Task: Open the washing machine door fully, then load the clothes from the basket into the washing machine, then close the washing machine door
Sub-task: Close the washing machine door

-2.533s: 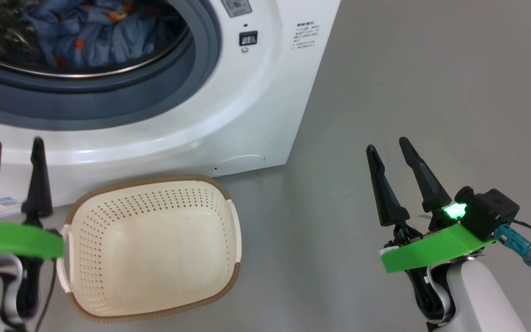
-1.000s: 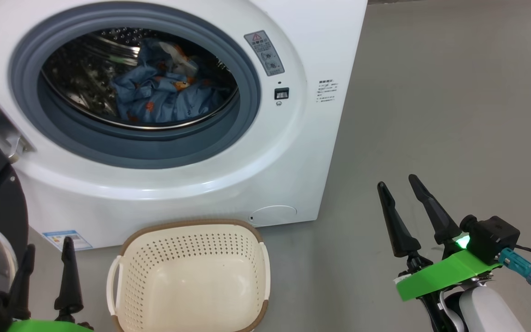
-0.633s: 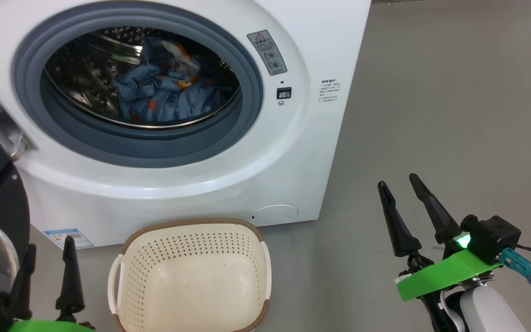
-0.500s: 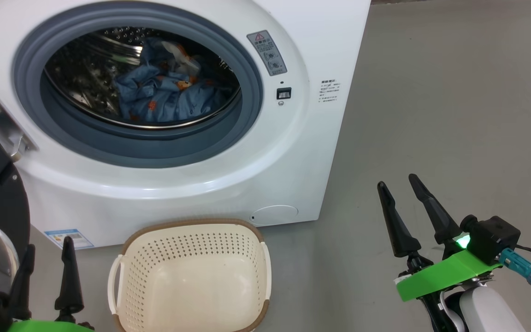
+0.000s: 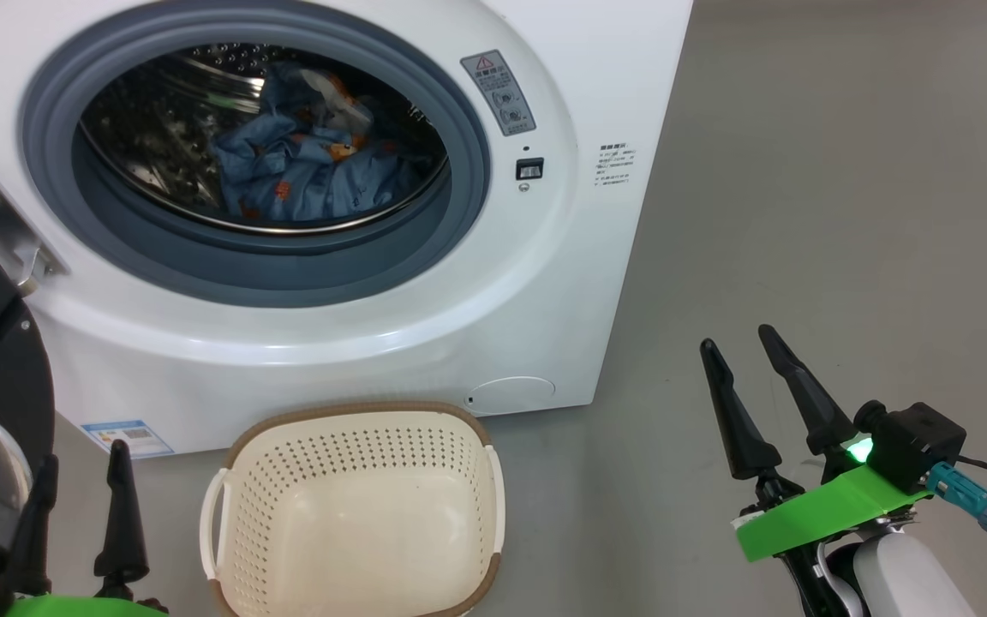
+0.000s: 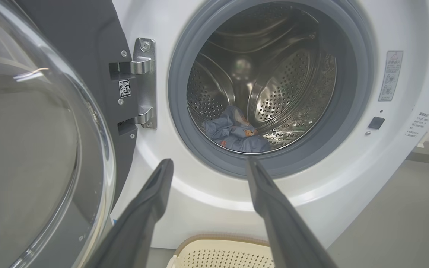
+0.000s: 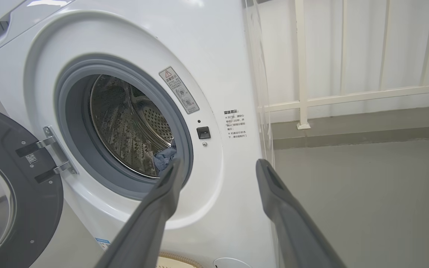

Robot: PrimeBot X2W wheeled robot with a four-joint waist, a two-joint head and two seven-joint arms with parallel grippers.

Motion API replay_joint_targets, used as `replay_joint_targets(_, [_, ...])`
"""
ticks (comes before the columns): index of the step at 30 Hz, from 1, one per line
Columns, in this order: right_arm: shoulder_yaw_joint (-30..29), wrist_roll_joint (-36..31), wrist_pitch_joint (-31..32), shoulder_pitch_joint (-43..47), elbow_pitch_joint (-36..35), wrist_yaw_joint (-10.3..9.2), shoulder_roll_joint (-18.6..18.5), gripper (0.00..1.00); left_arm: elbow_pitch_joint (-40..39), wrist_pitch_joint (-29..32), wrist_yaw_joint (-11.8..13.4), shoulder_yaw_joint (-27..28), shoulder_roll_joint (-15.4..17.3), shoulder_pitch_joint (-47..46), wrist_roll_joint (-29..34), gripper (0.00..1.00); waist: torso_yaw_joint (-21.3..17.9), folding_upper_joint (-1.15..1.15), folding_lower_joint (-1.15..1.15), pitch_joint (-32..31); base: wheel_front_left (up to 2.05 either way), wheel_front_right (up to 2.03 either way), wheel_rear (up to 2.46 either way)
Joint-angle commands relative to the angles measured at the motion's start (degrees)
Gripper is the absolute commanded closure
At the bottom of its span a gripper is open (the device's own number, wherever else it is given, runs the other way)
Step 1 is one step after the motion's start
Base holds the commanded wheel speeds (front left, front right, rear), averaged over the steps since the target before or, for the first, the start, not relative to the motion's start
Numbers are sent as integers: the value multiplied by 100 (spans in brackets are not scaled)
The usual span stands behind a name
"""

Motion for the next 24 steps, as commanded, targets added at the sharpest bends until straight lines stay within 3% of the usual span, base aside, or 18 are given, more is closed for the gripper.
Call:
replay_joint_targets(1, [148,100,-27,16,-153,9,-13,0,-133,-36,-19,245,146,-122,-41,0,2,0,0,-1,0,0,0])
replay_joint_targets(24, [141,84,-27,5,-140,9,15,0,-178,-36,-49,257,196,-145,-239,0,8,0,0,12,0,0,0])
